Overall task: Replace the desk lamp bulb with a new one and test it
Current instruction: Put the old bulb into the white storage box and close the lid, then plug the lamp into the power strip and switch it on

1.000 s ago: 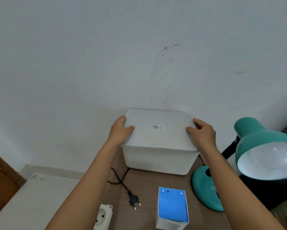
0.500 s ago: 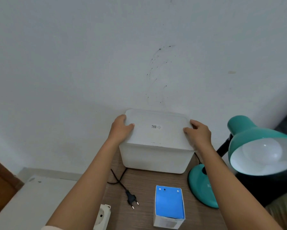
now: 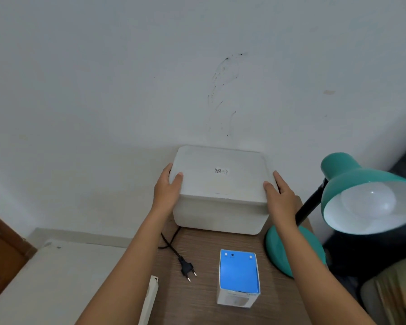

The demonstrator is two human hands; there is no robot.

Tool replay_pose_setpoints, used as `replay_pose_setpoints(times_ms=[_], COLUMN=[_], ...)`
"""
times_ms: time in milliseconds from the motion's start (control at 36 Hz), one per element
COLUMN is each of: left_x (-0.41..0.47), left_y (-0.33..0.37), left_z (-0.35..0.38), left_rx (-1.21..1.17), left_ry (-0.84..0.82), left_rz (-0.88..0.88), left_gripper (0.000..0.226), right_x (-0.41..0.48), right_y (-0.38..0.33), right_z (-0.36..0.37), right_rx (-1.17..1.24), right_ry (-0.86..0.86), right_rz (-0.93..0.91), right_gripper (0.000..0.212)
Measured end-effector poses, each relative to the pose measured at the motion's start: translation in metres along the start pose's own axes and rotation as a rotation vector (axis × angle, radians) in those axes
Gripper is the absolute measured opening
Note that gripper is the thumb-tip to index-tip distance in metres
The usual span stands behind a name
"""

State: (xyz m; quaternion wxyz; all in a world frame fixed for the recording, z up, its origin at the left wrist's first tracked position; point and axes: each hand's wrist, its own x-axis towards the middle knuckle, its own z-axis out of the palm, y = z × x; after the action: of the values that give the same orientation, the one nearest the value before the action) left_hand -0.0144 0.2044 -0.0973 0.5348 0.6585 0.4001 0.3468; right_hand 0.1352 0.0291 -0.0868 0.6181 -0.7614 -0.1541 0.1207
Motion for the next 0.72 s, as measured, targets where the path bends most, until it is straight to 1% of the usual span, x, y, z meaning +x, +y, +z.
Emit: replay_pose_setpoints(times_ms=[139,250,333,472,528,583,611,667,722], left_x=[0.004,0.002,0.000,-0.002,-0.006,-0.012,-0.016,-0.027,-0.041], left_y=[-0.001,0.000,0.004,0.012,0.016,0.020,0.023,0.024,0.022], left_z=[0.003,0.004,0.003,-0.003,-0.007,-0.012,-0.016,-0.025,-0.036], left_rx=[-0.006,0.018,0.020,0.144,0.173,0.196,0.211,0.246,0.260], left_ry=[0.026,0.059,0.054,0.012,0.024,0.045,0.047,0.045,0.044], left_rz=[0.021,0.027,0.027,0.045,0.043,0.022,0.012,-0.010,-0.025], left_gripper=[0.038,0.037,0.038,0.032,0.028,0.024,0.025,0.036,0.044], right_x=[0.006,0.005,0.004,0.002,0.000,-0.006,-0.010,-0.020,-0.036], right_y=[0.002,0.000,-0.004,-0.018,-0.022,-0.028,-0.031,-0.037,-0.043], right_z=[0.003,0.003,0.000,-0.007,-0.010,-0.012,-0.013,-0.013,-0.012], right_rx=[0.040,0.011,-0.095,-0.290,-0.329,-0.355,-0.364,-0.359,-0.321], right_ry=[0.011,0.031,0.034,-0.021,-0.032,-0.047,-0.055,-0.066,-0.086], right_rz=[0.003,-0.004,-0.018,0.000,0.008,-0.020,-0.038,-0.061,-0.099], right_gripper=[0.049,0.048,0.047,0.049,0.043,0.025,0.024,0.041,0.048])
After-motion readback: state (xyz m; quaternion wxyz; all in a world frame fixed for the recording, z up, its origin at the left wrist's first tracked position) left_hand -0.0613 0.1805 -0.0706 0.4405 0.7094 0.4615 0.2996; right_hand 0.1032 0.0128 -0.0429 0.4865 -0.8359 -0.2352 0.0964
